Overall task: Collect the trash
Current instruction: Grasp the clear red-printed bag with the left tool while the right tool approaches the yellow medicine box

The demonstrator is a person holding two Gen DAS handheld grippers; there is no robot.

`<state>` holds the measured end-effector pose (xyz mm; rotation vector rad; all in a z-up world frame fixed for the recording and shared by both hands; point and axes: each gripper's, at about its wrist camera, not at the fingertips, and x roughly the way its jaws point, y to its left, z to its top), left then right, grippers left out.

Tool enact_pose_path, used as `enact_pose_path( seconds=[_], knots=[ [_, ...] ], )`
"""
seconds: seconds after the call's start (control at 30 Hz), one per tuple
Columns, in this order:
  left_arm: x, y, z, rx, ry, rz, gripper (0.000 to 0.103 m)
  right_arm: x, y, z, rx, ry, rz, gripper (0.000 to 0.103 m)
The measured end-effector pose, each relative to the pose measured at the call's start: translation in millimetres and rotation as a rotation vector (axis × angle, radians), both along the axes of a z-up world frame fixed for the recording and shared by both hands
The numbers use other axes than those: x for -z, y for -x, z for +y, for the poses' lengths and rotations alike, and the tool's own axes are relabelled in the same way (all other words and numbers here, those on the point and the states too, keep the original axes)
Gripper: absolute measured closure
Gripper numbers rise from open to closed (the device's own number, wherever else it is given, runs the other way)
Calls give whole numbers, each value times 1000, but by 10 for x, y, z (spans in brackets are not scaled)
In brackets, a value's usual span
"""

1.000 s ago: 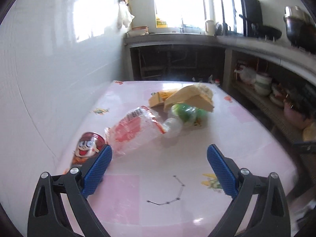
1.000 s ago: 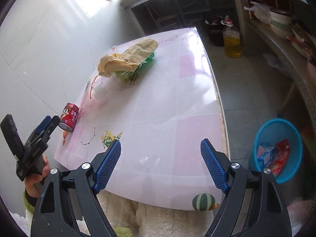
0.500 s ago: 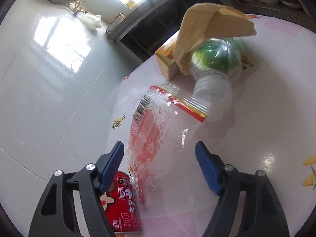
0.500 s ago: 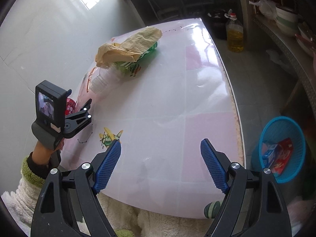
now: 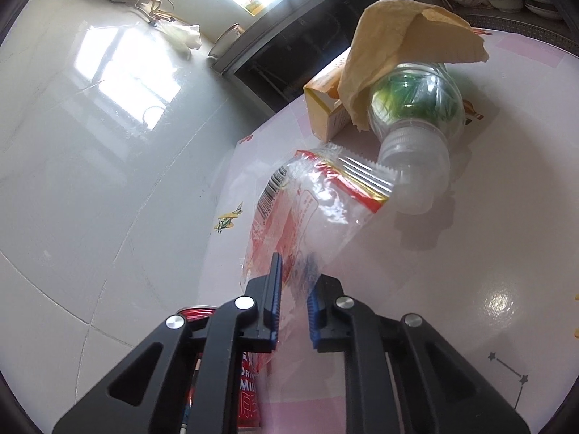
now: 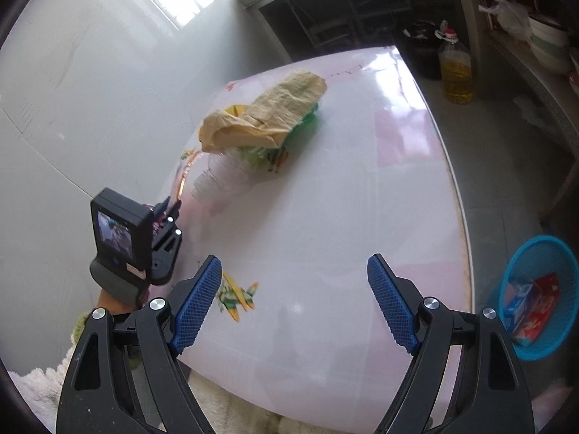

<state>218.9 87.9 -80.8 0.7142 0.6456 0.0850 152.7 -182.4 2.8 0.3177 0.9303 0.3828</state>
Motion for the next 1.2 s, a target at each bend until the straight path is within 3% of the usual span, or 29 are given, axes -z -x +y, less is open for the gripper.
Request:
enact_pose_path(
  seconds=[0.23, 0.47, 0.6, 0.7, 0.73, 0.8, 0.97, 1.2],
  knots=[
    [-134, 65, 7, -12, 48, -37, 98, -271, -763, 509, -121, 125, -131, 21],
    [-382, 160, 117, -47, 148, -97, 101, -133, -1222, 1041, -223, 352, -201, 24],
    [-537, 200, 174, -51, 207, -131, 101, -247, -1413, 1110, -253, 262, -168, 24],
    [-575, 231, 186, -51, 238, -138, 101, -405, -1707, 1262, -269, 225, -106, 21],
    [-580, 219, 193, -52, 248, -135, 101, -424, -1853, 1375, -299, 226, -55, 14],
    [-579, 198, 192, -56, 255, -138, 101, -377, -2139, 1611, -345, 252, 57, 11],
    [-619, 188, 223, -70, 306, -153, 101, -5, -2729, 2114, -353, 434, 300, 11],
    [-696, 169, 236, -71, 381, -170, 101, 468, -2994, 2439, -367, 636, 425, 11]
  ],
)
